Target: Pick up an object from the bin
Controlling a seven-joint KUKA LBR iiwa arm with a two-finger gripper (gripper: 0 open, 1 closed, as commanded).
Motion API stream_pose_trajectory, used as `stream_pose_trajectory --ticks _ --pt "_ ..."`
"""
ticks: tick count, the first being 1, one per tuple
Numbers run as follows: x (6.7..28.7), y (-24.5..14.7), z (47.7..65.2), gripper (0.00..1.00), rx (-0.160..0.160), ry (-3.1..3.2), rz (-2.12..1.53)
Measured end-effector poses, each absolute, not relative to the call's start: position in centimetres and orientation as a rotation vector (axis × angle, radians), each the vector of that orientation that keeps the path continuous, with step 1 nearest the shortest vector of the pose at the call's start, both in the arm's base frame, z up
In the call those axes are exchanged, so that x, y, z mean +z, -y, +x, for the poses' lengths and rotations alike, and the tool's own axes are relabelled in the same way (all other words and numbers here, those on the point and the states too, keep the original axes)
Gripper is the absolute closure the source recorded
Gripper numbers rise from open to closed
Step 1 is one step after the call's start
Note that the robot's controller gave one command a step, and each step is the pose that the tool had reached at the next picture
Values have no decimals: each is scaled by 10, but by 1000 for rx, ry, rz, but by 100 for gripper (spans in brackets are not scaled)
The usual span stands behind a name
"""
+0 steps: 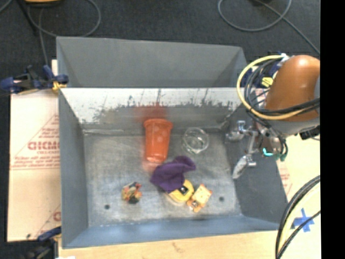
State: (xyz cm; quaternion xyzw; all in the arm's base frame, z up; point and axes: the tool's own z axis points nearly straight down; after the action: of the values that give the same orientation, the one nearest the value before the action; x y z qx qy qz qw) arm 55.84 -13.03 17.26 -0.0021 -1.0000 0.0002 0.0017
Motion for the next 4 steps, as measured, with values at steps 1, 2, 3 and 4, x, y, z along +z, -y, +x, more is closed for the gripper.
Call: stream_pose_trajectory --ticks 1,2,3,4 --pt "177 130 560 0 3 3146 -2" --pt "152 100 615 0 6 3151 60" --pt "132 61 617 0 2 3142 233" --pt "134 45 610 0 -1 3134 230"
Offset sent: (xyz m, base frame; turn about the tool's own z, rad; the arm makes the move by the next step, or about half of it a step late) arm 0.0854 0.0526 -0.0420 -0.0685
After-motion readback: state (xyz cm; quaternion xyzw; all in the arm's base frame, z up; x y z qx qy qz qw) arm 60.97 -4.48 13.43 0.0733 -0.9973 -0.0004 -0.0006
